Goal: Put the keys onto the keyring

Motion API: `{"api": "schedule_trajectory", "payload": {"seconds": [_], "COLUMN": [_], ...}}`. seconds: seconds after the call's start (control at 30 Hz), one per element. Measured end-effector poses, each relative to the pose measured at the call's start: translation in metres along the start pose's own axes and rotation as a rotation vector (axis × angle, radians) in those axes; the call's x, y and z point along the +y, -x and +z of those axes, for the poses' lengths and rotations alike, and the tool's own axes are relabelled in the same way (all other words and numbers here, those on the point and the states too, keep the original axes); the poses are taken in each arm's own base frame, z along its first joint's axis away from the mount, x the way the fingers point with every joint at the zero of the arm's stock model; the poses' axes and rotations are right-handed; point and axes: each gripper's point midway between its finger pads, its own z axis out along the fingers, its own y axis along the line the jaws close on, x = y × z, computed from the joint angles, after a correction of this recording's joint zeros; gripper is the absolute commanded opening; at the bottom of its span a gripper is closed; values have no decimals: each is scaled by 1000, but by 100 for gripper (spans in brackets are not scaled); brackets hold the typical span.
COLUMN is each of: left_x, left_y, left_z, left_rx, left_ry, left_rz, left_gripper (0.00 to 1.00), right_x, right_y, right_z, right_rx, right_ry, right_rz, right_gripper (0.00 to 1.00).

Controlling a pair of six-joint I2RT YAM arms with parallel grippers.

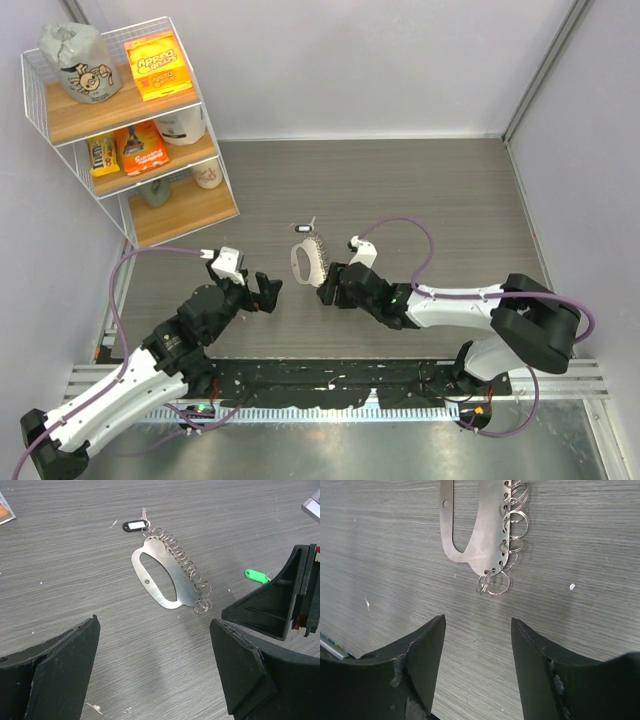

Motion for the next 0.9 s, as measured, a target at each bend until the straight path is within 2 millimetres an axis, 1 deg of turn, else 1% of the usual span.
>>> {"api": "schedule_trajectory", "payload": {"seconds": [0.07,0.23,0.27,0.37,0.77,0.83,0.9], "left_x": [0,0,0,0,-1,-1,-1], "left_y": [0,-2,-3,-2,1,1,1], "left_z": [0,2,2,2,1,1,1], "left_rx": [0,10,11,8,-5,-5,-5], "left_ry": [0,4,4,3,-2,-2,-2], "left_rz": [0,4,5,3,-2,-2,-2], "left_gripper": [99,99,99,99,99,99,99], "right_x": [0,11,13,15,7,4,4], "right_y": [1,10,12,13,4,4,7], "right_z": [2,11,12,16,27,27,25], "right_rx": [-9,-36,-40,-44,-25,-22,-26], "right_ry": [-9,0,3,3,-31,-39,-41], "right_rz": [16,46,52,63,83,61,16], "right_gripper": [57,53,51,49,44,43,45]}}
